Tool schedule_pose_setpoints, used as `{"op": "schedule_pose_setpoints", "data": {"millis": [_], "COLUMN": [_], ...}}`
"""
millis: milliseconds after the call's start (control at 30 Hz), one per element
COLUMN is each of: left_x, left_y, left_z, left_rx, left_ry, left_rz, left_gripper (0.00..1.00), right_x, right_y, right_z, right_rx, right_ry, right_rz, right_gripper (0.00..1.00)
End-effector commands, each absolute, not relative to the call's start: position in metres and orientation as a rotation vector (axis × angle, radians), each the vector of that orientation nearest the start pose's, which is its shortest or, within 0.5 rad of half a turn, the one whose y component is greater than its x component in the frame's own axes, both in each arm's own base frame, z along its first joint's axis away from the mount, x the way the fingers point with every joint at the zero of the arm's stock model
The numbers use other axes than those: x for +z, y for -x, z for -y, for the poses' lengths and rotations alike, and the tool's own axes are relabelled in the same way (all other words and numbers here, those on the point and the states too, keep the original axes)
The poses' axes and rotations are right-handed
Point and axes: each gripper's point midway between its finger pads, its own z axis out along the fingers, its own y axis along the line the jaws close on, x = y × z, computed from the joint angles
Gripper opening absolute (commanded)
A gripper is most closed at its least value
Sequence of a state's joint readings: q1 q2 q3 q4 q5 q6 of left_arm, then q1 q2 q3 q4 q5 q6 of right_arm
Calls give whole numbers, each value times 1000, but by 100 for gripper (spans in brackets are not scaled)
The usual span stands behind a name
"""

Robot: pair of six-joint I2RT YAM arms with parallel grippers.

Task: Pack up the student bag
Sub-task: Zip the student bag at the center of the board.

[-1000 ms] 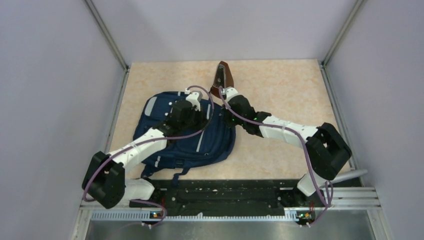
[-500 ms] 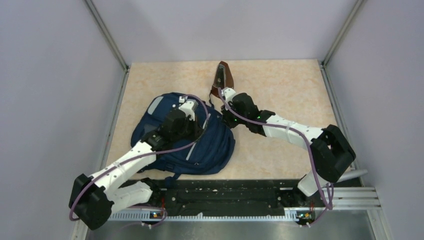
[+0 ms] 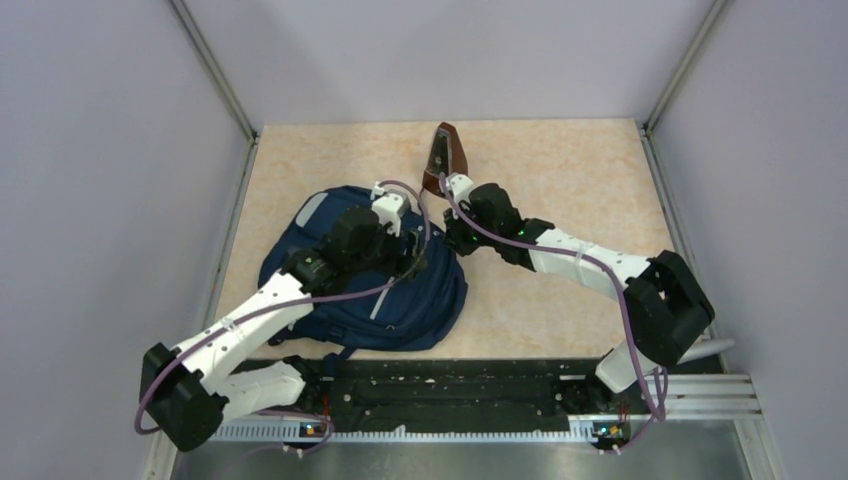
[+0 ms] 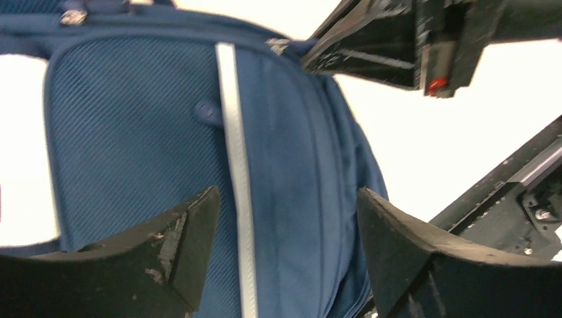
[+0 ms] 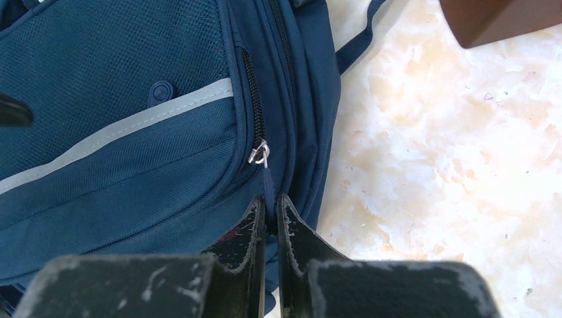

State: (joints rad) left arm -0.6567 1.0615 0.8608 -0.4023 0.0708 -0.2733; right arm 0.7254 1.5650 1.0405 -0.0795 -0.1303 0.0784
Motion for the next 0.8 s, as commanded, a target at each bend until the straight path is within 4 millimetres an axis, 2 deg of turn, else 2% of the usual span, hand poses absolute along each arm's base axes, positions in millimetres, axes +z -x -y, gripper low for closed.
{"op": "schedule_pose_setpoints", "data": {"millis": [0, 100, 200, 300, 600, 767], "left_x": [212, 206, 195, 181, 141, 131], "left_y": [-259, -266, -272, -279, -284, -279], "left_z": [256, 272, 278, 272, 244, 238], "left_rx": [-659, -644, -584, -477, -209, -200], "left_ry": [-587, -628, -647, -629, -586, -582], "left_rz": [-2029, -2017, -2013, -2016, -1992, -1972], "left_gripper": [83, 84, 84, 83, 75, 69], "right_x": [160, 160, 160, 159, 159, 161], "right_y": [-327, -327, -328, -329, -331, -333], "right_z": [-300, -299, -298, -298, -301, -300], "right_rx": [561, 560, 555, 549, 562, 552], "right_ry": [700, 696, 689, 678, 657, 651], "right_rz": [-2024, -2027, -2030, -2033, -2037, -2036], "right_gripper": [0, 0, 0, 0, 0, 0]}}
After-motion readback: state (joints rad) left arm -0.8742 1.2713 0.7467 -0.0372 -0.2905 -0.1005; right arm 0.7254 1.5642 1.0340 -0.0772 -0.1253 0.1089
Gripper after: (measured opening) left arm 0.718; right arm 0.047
